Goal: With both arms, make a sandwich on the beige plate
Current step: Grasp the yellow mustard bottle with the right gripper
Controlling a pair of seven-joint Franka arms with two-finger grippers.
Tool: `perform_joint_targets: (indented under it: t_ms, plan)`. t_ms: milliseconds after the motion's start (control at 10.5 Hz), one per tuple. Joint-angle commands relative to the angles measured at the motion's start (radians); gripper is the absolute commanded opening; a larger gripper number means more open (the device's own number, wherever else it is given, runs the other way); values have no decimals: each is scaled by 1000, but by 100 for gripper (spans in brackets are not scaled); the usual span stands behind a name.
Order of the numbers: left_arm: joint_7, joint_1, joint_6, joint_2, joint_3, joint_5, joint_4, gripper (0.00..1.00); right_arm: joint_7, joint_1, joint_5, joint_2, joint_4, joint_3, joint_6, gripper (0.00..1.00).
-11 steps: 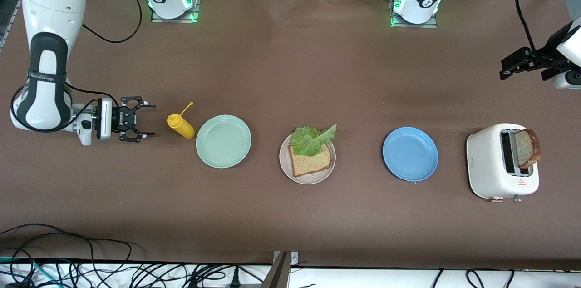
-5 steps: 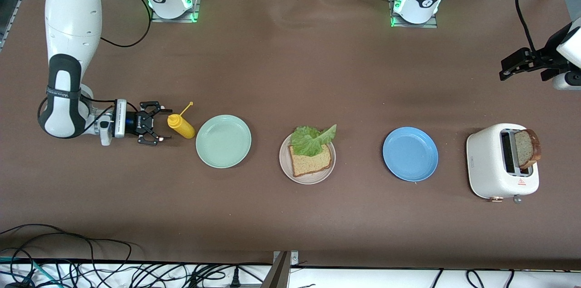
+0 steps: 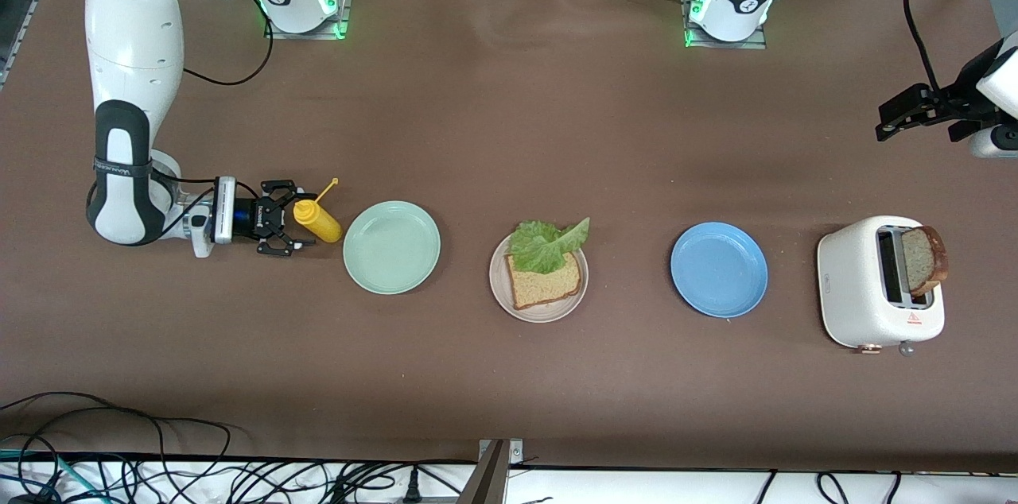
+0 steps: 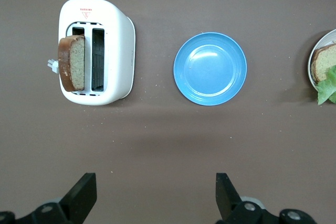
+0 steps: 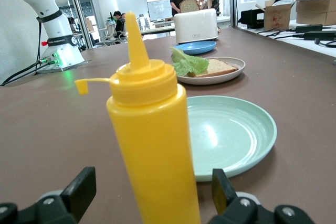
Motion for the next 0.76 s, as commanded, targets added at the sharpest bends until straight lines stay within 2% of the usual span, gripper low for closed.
perform_joint_targets:
  t_ms: [0,190,475,665]
  plan:
    - [15,4,-3,9,-2,20,20,100,-12,-23,17,12,29,27,-24,68]
    - [15,6,-3,7,-2,20,20,100,8,-21,10,12,42,29,-24,16]
    - [17,6,-3,9,-2,20,20,100,161,-18,-32,5,93,27,-42,2]
    - [17,6,-3,9,-2,20,20,100,317,-15,-78,2,162,26,-47,0]
